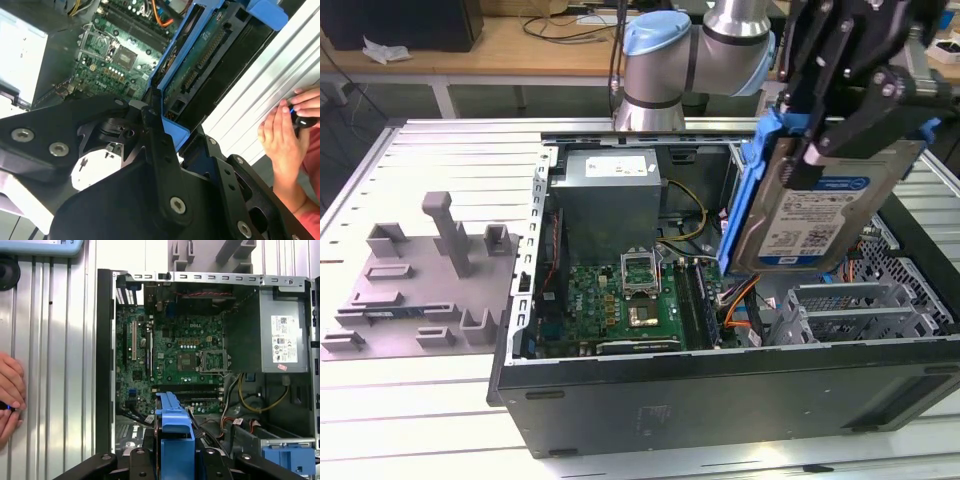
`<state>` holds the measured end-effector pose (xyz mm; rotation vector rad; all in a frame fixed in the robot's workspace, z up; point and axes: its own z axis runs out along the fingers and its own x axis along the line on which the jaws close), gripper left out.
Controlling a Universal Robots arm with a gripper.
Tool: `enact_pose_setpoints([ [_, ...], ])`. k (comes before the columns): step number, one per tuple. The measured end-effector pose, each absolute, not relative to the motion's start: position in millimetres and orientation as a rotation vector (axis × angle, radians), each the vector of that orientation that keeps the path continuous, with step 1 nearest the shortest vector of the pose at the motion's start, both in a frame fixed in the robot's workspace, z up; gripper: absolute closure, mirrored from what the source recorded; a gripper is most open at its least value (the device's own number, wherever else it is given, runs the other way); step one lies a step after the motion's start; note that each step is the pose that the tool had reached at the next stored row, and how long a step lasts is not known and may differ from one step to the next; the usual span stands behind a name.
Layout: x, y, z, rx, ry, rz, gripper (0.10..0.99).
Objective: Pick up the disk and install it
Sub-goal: 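Insert the disk into the insertion slot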
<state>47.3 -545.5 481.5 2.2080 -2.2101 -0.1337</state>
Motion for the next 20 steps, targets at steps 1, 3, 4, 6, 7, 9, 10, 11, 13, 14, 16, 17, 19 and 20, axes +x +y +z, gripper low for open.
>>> enact_pose_setpoints([
  [1,52,-547,481,2.208,-2.21,-0.134,0.718],
  [3,60,-548,481,2.208,-2.21,-0.134,0.718],
  [4,64,-549,481,2.208,-2.21,-0.134,0.718],
  [6,75,-550,481,2.208,-2.21,-0.134,0.718],
  [7,80,-551,481,2.209,-2.209,-0.134,0.718],
  [9,94,-554,481,2.209,-2.209,-0.134,0.718],
  [10,99,-554,481,2.21,-2.208,-0.134,0.718],
  [11,102,-555,481,2.21,-2.208,-0.134,0.718],
  [13,108,-556,481,2.21,-2.208,-0.134,0.718],
  [14,111,-556,481,2.211,-2.207,-0.134,0.718],
  [16,121,-557,481,2.212,-2.206,-0.134,0.718],
  [17,123,-557,481,2.212,-2.206,-0.134,0.718],
  [19,126,-558,481,2.212,-2.205,-0.133,0.718],
  [20,126,-558,481,2.212,-2.205,-0.132,0.718],
])
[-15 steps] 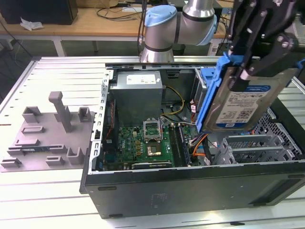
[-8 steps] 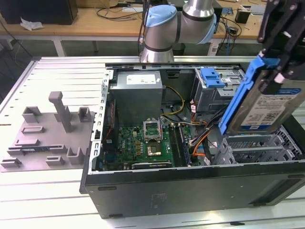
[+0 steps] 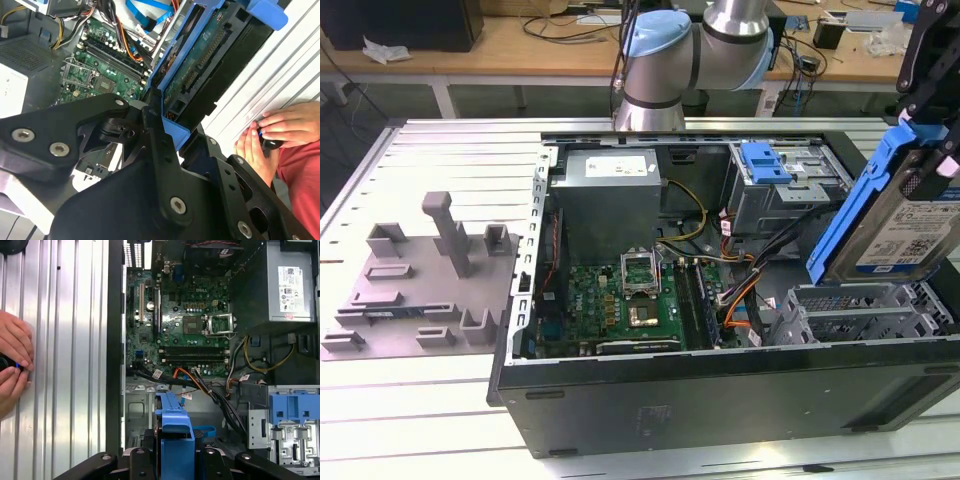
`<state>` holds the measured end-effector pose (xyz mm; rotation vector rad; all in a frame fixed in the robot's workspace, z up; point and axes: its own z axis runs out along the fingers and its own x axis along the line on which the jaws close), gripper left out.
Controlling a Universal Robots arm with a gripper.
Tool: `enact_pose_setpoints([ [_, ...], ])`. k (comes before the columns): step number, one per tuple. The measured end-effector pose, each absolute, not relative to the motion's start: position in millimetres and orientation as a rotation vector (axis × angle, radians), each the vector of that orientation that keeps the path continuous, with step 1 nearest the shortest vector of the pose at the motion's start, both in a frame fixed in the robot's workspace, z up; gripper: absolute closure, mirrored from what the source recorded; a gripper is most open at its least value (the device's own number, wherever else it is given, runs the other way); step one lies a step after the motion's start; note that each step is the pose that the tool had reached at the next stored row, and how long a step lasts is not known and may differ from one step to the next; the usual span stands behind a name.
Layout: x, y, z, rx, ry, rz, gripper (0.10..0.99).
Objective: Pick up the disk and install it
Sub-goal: 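Insert the disk into the insertion slot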
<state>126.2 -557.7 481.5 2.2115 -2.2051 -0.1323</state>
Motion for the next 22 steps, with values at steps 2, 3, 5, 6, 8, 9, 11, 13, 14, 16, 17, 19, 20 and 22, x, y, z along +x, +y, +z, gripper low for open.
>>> enact_pose_setpoints([
  [2,126.2,-557.7,481.5,2.211,-2.205,-0.132,0.718],
  [3,126.3,-557.7,481.5,2.211,-2.205,-0.132,0.718],
  [5,126.3,-557.7,481.5,2.211,-2.205,-0.131,0.718],
  [6,126.3,-557.7,481.5,2.211,-2.205,-0.131,0.718],
  [8,126.3,-557.7,481.3,2.213,-2.206,-0.129,0.718],
  [9,126.1,-557.7,481.0,2.215,-2.208,-0.124,0.718],
  [11,125.9,-557.7,480.7,2.218,-2.211,-0.118,0.718],
  [13,125.8,-557.7,480.7,2.218,-2.211,-0.118,0.718],
  [14,125.8,-557.7,480.6,2.218,-2.211,-0.118,0.718],
  [16,125.8,-557.7,480.7,2.218,-2.211,-0.118,0.718],
  [17,125.8,-557.7,480.6,2.218,-2.211,-0.118,0.718],
  [19,125.8,-557.7,480.6,2.218,-2.211,-0.118,0.718],
  [20,125.8,-557.7,480.5,2.218,-2.211,-0.118,0.718],
  [22,125.7,-557.6,480.3,2.218,-2.211,-0.117,0.718],
])
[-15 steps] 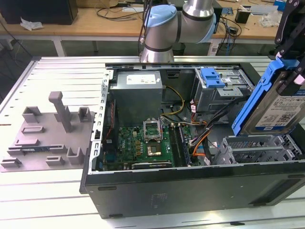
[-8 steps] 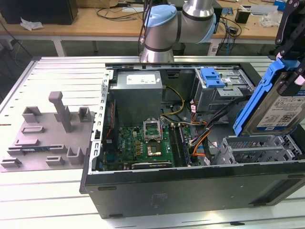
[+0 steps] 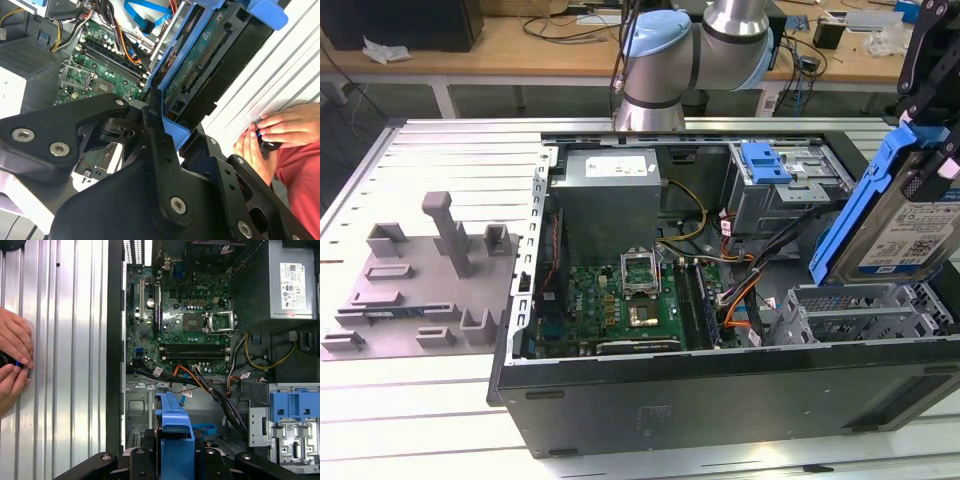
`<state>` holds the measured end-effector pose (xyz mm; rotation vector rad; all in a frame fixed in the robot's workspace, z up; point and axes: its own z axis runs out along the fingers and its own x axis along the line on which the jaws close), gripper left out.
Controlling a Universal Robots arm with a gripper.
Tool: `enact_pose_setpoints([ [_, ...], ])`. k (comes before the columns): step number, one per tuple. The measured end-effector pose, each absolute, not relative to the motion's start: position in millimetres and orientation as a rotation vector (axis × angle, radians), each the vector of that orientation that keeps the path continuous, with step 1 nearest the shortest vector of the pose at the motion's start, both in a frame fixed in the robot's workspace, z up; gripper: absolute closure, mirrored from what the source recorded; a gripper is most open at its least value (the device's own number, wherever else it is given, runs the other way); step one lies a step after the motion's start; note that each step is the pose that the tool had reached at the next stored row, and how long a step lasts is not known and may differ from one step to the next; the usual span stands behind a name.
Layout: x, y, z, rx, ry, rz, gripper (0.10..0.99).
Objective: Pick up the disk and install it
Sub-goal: 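Insert the disk into the insertion slot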
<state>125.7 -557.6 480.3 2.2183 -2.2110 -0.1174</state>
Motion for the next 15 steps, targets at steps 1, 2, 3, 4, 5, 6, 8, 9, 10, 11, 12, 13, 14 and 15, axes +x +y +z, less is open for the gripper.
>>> enact_pose_setpoints([
  [1,125.5,-557.6,480.2,2.218,-2.211,-0.117,0.718],
  [2,125.3,-557.5,479.9,2.218,-2.211,-0.117,0.718],
  [3,124.5,-557.2,478.8,2.219,-2.211,-0.117,0.718],
  [4,124.2,-557.0,478.5,2.219,-2.211,-0.117,0.718],
  [5,123.9,-557.0,478.1,2.219,-2.211,-0.117,0.718],
  [6,123.9,-557.0,477.9,2.219,-2.211,-0.117,0.718],
  [8,123.8,-556.9,477.4,2.219,-2.211,-0.117,0.718],
  [9,123.8,-556.9,476.9,2.219,-2.211,-0.117,0.718],
  [10,123.8,-557.0,476.6,2.219,-2.211,-0.117,0.718],
  [11,123.8,-557.0,476.4,2.219,-2.211,-0.117,0.718],
  [12,123.8,-556.9,476.0,2.219,-2.211,-0.117,0.718],
  [13,123.8,-556.9,475.7,2.218,-2.211,-0.117,0.718],
  [14,123.8,-556.9,475.5,2.218,-2.211,-0.117,0.718],
  [15,123.9,-556.9,475.0,2.219,-2.211,-0.117,0.718],
])
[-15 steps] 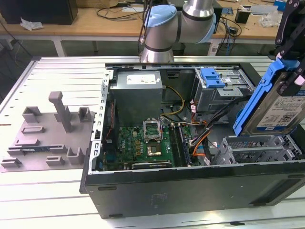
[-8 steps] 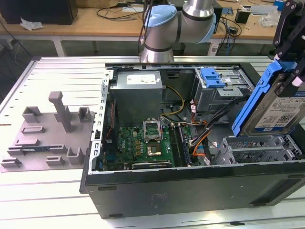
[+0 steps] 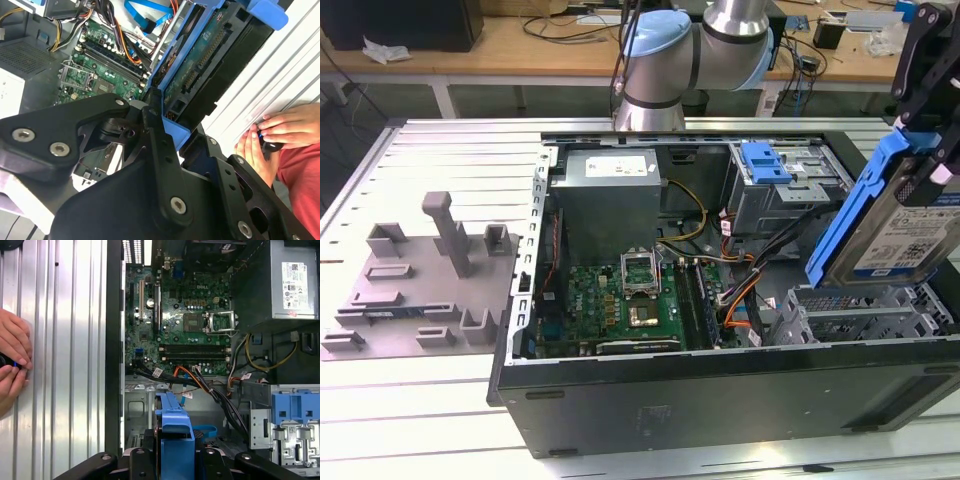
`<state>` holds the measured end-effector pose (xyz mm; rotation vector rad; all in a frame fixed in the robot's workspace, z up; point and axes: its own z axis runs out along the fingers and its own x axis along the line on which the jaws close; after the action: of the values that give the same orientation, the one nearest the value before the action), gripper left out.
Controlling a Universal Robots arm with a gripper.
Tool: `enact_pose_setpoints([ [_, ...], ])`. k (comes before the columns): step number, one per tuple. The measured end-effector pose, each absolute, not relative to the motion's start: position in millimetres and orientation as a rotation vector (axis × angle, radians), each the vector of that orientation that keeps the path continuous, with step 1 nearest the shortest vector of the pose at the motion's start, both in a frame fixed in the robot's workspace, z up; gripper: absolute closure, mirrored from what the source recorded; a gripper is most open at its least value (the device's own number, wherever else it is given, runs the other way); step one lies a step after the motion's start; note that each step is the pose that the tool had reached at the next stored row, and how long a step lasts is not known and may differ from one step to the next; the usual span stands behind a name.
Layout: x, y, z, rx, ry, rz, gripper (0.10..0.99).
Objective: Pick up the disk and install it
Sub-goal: 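Insert the disk into the insertion slot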
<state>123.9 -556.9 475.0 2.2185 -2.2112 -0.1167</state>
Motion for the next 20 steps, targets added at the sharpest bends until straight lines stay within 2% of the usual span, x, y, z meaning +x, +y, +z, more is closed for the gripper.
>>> enact_pose_setpoints([
  [20,123.8,-556.7,466.5,2.219,-2.211,-0.117,0.718],
])
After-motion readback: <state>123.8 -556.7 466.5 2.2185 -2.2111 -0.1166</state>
